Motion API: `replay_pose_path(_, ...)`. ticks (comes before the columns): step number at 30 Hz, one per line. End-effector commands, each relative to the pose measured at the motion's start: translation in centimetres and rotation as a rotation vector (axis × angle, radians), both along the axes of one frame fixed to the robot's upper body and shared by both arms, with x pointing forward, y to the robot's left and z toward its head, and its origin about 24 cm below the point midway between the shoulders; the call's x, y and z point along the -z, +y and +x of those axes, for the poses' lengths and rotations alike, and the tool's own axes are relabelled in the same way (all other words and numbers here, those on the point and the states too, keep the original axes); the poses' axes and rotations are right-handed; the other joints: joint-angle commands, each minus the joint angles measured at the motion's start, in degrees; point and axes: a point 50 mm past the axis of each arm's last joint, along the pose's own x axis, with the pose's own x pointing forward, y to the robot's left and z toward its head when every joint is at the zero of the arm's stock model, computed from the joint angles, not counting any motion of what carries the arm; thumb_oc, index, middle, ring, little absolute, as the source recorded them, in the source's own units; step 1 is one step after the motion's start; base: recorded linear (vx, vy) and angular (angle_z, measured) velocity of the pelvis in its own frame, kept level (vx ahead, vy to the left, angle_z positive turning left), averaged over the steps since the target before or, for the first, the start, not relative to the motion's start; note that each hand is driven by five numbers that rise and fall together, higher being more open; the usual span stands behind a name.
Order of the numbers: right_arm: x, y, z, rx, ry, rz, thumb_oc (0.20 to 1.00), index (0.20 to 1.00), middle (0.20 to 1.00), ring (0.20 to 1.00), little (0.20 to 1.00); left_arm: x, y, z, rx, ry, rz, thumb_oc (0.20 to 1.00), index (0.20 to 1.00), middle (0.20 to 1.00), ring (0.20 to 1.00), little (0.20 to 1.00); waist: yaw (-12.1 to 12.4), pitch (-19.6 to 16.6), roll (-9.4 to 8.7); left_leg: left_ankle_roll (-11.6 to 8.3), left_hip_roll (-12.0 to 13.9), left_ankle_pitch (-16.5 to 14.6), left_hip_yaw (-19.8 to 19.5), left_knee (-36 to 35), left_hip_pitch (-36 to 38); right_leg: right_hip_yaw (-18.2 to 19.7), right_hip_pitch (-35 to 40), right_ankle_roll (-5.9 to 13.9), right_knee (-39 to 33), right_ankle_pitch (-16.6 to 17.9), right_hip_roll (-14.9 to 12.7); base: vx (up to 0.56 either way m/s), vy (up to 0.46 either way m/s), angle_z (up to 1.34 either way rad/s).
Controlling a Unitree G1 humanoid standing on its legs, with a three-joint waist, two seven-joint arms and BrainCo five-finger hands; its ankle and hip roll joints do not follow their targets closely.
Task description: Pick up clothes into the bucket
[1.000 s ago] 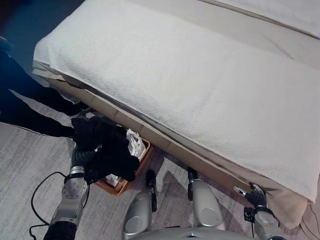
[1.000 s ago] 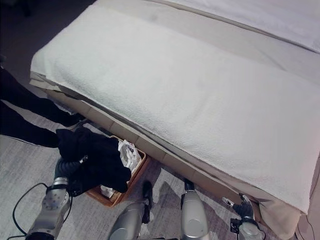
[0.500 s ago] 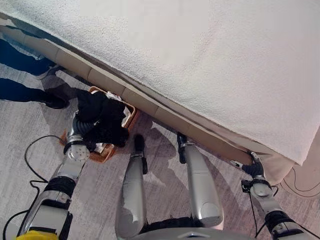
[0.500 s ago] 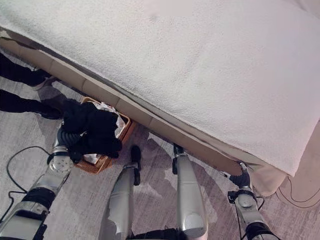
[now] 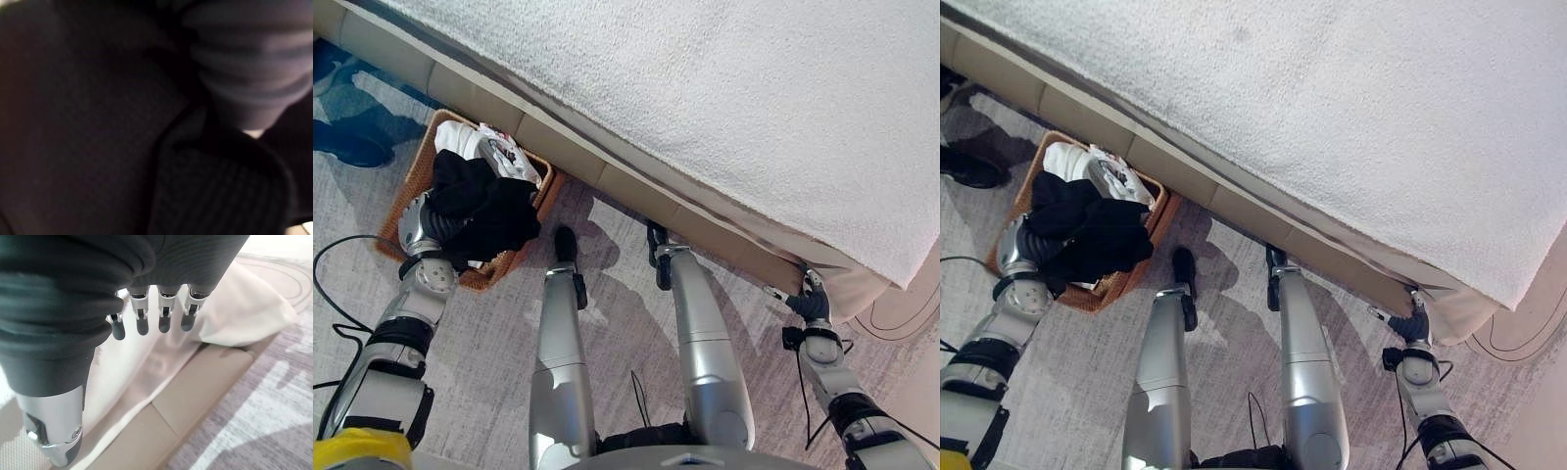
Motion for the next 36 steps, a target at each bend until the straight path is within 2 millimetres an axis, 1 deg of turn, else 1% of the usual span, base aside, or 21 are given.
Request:
replay_pose_path(1, -0.3, -0.8, -1.0, 0.027, -0.038, -0.006, 1.000, 1.000, 1.000, 1.000, 1.000, -2.1, 2.3, -1.0, -0.075, -0.066, 0.093, 0.200, 0.200, 0.200, 0.200, 0.200, -0.59, -1.41, -0.62, 4.30, -1.15, -3.91, 1.92, 4.59, -0.67, 1.67, 4.23, 2.61, -0.30, -2.57, -1.54, 0.00, 0.000, 0.00)
replay_pose_path(4, -0.4, -0.6, -0.9, 0.029, -0.045, 0.004, 1.000, 1.000, 1.000, 1.000, 1.000, -2.6, 2.6, -1.1, -0.089, -0.081, 0.097, 0.200, 0.200, 0.200, 0.200, 0.200, -0.48, -1.41, -0.75, 4.31, -1.23, -4.06, 1.81, 4.99, -1.95, 1.55, 3.18, 2.58, -0.08, -2.71, -1.62, 0.00, 0.000, 0.00)
replay_pose_path(5, -0.4, -0.6, -0.8, 0.029, -0.048, 0.009, 1.000, 1.000, 1.000, 1.000, 1.000, -2.7, 2.8, -1.2, -0.096, -0.079, 0.099, 0.583, 0.583, 0.583, 0.583, 0.583, -0.44, -1.41, -0.78, 4.32, -1.21, -4.13, 1.93, 5.17, -2.27, 1.52, 2.83, 2.57, -0.01, -2.70, -1.61, 0.00, 0.000, 0.00)
replay_pose_path(6, -0.3, -0.4, -0.8, 0.025, -0.047, 0.014, 1.000, 1.000, 1.000, 1.000, 1.000, -2.6, 3.0, -1.3, -0.109, -0.075, 0.096, 1.000, 1.000, 1.000, 1.000, 1.000, -0.38, -1.41, -0.78, 4.40, -1.30, -4.18, 1.80, 5.42, -2.61, 1.51, 2.49, 2.53, 0.09, -2.67, -1.64, 0.00, 0.000, 0.00)
replay_pose_path(11, 0.0, -0.1, -1.0, 0.017, -0.033, 0.033, 1.000, 1.000, 1.000, 1.000, 1.000, -3.2, 3.2, -1.2, -0.137, -0.103, 0.051, 1.000, 1.000, 1.000, 1.000, 1.000, -0.16, -1.41, -0.93, 4.55, -1.42, -4.57, 1.73, 6.04, -3.72, 1.49, 1.43, 2.40, 0.46, -2.80, -1.72, 0.00, 0.003, 0.01)
replay_pose_path(13, 0.4, 0.2, -1.1, 0.011, -0.016, 0.052, 1.000, 1.000, 1.000, 1.000, 1.000, -2.6, 3.7, -1.6, -0.193, -0.132, -0.053, 1.000, 1.000, 1.000, 1.000, 1.000, 0.04, -1.41, -1.05, 4.74, -1.47, -4.83, 1.84, 6.43, -4.23, 1.65, 0.99, 2.27, 0.74, -2.87, -1.70, 0.01, 0.017, 0.05)
replay_pose_path(17, 0.6, 0.5, -1.1, 0.004, -0.005, 0.064, 1.000, 1.000, 1.000, 1.000, 1.000, -2.2, 3.6, -1.9, -0.209, -0.164, -0.104, 1.000, 1.000, 1.000, 1.000, 1.000, 0.24, -1.41, -0.98, 4.88, -1.46, -5.04, 2.11, 6.36, -3.95, 1.56, 1.23, 2.19, 0.64, -2.95, -1.87, 0.00, 0.000, 0.00)
replay_pose_path(19, 0.6, 0.8, -0.9, 0.000, -0.005, 0.078, 1.000, 1.000, 1.000, 1.000, 1.000, -1.0, 3.1, -2.2, -0.226, -0.217, -0.231, 1.000, 1.000, 1.000, 1.000, 1.000, 0.59, -1.41, -0.84, 4.94, -1.48, -5.06, 2.22, 5.76, -2.81, 1.67, 2.18, 2.12, -0.01, -2.91, -1.90, 0.00, 0.000, 0.00)
replay_pose_path(22, 0.7, 0.8, -0.8, 0.000, 0.002, 0.082, 1.000, 1.000, 1.000, 1.000, 1.000, 0.1, 2.1, -2.4, -0.210, -0.253, -0.341, 1.000, 1.000, 1.000, 1.000, 1.000, 0.91, -1.41, -0.48, 4.88, -1.66, -4.71, 2.48, 3.94, -0.56, 1.69, 3.98, 2.06, -1.49, -2.68, -2.08, 0.00, 0.000, 0.00)
replay_pose_path(23, 0.7, 0.8, -0.8, -0.001, 0.003, 0.082, 1.000, 1.000, 1.000, 1.000, 1.000, 0.2, 2.1, -2.5, -0.211, -0.253, -0.342, 1.000, 1.000, 1.000, 1.000, 1.000, 0.86, -1.41, -0.48, 4.88, -1.67, -4.67, 2.48, 3.85, -0.45, 1.69, 4.08, 2.06, -1.56, -2.66, -2.09, 0.00, 0.000, 0.00)
replay_pose_path(24, 0.8, 1.1, -0.6, -0.010, 0.010, 0.083, 1.000, 1.000, 1.000, 1.000, 1.000, 1.8, 1.5, -2.8, -0.238, -0.253, -0.433, 1.000, 1.000, 1.000, 1.000, 1.000, 0.97, -1.41, -0.36, 4.84, -1.71, -4.34, 2.65, 2.40, 1.50, 1.79, 5.73, 2.00, -2.71, -2.48, -2.24, 0.00, 0.000, 0.00)
replay_pose_path(26, 0.8, 1.0, -0.6, -0.011, 0.016, 0.080, 1.000, 1.000, 1.000, 1.000, 1.000, 2.3, 1.2, -2.8, -0.237, -0.249, -0.456, 1.000, 1.000, 1.000, 1.000, 1.000, 1.01, -1.41, -0.27, 4.83, -1.72, -4.13, 2.78, 1.46, 2.63, 1.75, 6.72, 2.04, -3.42, -2.37, -2.25, 0.00, 0.005, -0.02)
replay_pose_path(27, 0.9, 1.0, -0.6, -0.011, 0.029, 0.075, 1.000, 1.000, 1.000, 1.000, 1.000, 3.2, 0.0, -3.1, -0.199, -0.278, -0.545, 1.000, 1.000, 1.000, 1.000, 1.000, 1.47, -1.41, 0.29, 4.73, -1.84, -3.66, 2.82, -0.45, 5.07, 1.54, 8.87, 2.14, -4.74, -2.21, -2.40, 0.00, 0.009, -0.05)
replay_pose_path(28, 1.0, 1.0, -0.6, -0.011, 0.031, 0.075, 1.000, 1.000, 1.000, 1.000, 1.000, 3.3, 0.0, -3.1, -0.199, -0.277, -0.546, 1.000, 1.000, 1.000, 1.000, 1.000, 1.43, -1.41, 0.30, 4.73, -1.85, -3.60, 2.82, -0.60, 5.23, 1.53, 9.01, 2.14, -4.85, -2.17, -2.41, 0.01, 0.001, -0.04)
replay_pose_path(29, 0.9, 0.9, -0.5, -0.019, 0.042, 0.059, 1.000, 1.000, 1.000, 1.000, 1.000, 4.6, -1.2, -3.3, -0.166, -0.269, -0.630, 1.000, 1.000, 1.000, 1.000, 1.000, 1.81, -1.41, 0.92, 4.59, -2.04, -3.02, 2.88, -2.85, 8.46, 1.35, 12.04, 2.32, -6.67, -1.90, -2.61, 0.01, -0.009, -0.04)
replay_pose_path(31, 1.0, 0.9, -0.5, -0.023, 0.049, 0.051, 1.000, 1.000, 1.000, 1.000, 1.000, 5.1, -1.7, -3.4, -0.144, -0.276, -0.681, 1.000, 1.000, 1.000, 1.000, 1.000, 1.82, -1.41, 1.15, 4.52, -2.14, -2.69, 2.93, -4.06, 10.09, 1.31, 13.61, 2.44, -7.68, -1.68, -2.71, -0.03, 0.004, 0.00)
replay_pose_path(32, 0.8, 0.6, -0.2, -0.023, 0.052, 0.044, 1.000, 1.000, 1.000, 1.000, 1.000, 6.2, -2.5, -3.8, -0.091, -0.293, -0.828, 1.000, 1.000, 1.000, 1.000, 1.000, 2.10, -1.41, 2.01, 4.57, -2.41, 0.16, 3.13, -7.32, 12.56, 1.01, 15.93, 2.31, -10.62, 0.87, -2.89, 0.00, 0.000, 0.00)
replay_pose_path(33, 1.0, 0.6, -0.5, -0.023, 0.063, 0.044, 1.000, 1.000, 1.000, 1.000, 1.000, 6.5, -2.4, -4.0, -0.096, -0.282, -0.828, 1.000, 1.000, 1.000, 1.000, 1.000, 2.11, -1.41, 1.98, 4.39, -2.39, -1.84, 2.85, -6.73, 13.99, 1.20, 17.28, 2.61, -9.93, -0.98, -2.77, -0.04, 0.034, 0.03)
replay_pose_path(34, 1.0, 0.4, -0.3, -0.029, 0.074, 0.033, 1.000, 1.000, 1.000, 1.000, 1.000, 7.7, -3.7, -3.9, -0.045, -0.254, -0.928, 1.000, 1.000, 1.000, 1.000, 1.000, 2.12, -1.41, 2.47, 4.32, -2.47, 0.87, 3.16, -10.33, 16.86, 0.84, 19.83, 2.58, -12.97, 1.45, -2.86, 0.00, 0.000, 0.00)
replay_pose_path(35, 1.1, 0.4, -0.3, -0.029, 0.075, 0.033, 1.000, 1.000, 1.000, 1.000, 1.000, 7.8, -3.7, -3.9, -0.045, -0.253, -0.928, 1.000, 1.000, 1.000, 1.000, 1.000, 2.12, -1.41, 2.48, 4.32, -2.47, 0.93, 3.15, -10.48, 17.00, 0.82, 19.97, 2.58, -13.10, 1.50, -2.86, -0.05, 0.032, -0.01)
replay_pose_path(36, 1.2, 0.3, -0.4, -0.027, 0.084, 0.034, 1.000, 1.000, 1.000, 1.000, 1.000, 8.6, -4.5, -4.0, -0.020, -0.227, -0.982, 1.000, 1.000, 1.000, 1.000, 1.000, 2.22, -1.41, 2.72, 4.23, -2.44, 1.23, 3.10, -12.05, 19.67, 0.72, 22.51, 2.67, -14.52, 1.78, -2.85, 0.03, 0.004, -0.02)
